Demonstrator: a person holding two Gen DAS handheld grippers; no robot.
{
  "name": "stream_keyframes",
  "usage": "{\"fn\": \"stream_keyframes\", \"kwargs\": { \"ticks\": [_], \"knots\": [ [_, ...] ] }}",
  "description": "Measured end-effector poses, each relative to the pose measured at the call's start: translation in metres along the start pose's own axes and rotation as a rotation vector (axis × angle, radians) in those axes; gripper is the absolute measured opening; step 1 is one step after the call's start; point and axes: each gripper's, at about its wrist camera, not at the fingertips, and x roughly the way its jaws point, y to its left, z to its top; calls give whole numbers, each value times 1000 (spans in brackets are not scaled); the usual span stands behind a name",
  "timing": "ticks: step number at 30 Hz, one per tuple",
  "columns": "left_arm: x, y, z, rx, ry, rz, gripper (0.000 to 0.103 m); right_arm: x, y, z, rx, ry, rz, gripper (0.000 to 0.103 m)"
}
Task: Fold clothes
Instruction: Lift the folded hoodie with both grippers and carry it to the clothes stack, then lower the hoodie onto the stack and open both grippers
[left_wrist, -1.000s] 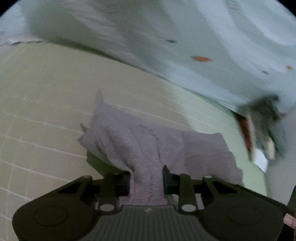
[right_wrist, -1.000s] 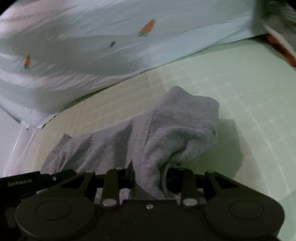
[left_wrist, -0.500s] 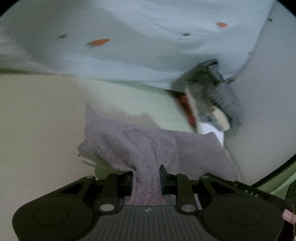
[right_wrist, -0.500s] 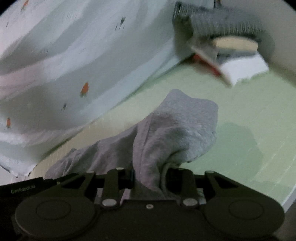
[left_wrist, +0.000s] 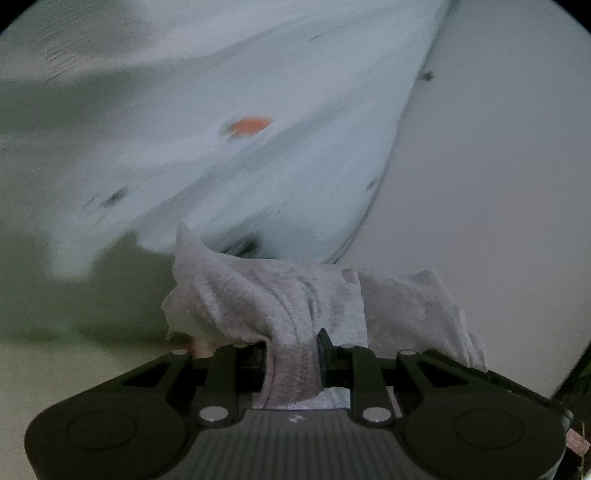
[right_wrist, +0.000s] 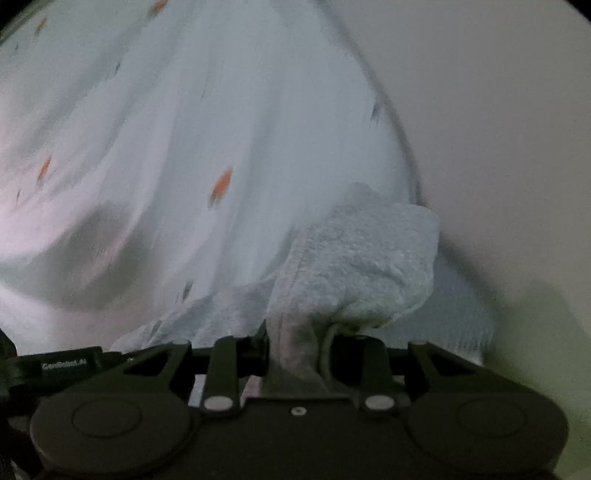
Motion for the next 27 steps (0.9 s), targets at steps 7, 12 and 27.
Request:
{"fn": "stream_keyframes", "kwargs": {
  "ticks": [7, 12, 27],
  "knots": [
    [123, -14, 50, 132, -14, 138, 46, 95, -68, 88, 24, -134, -80, 42],
    [194, 32, 11, 117, 180, 348, 56, 209, -135, 59, 127, 21, -317, 84],
    [117, 54, -38, 131, 142, 354, 101, 168, -125, -18, -8, 26, -399, 103]
  ]
}}
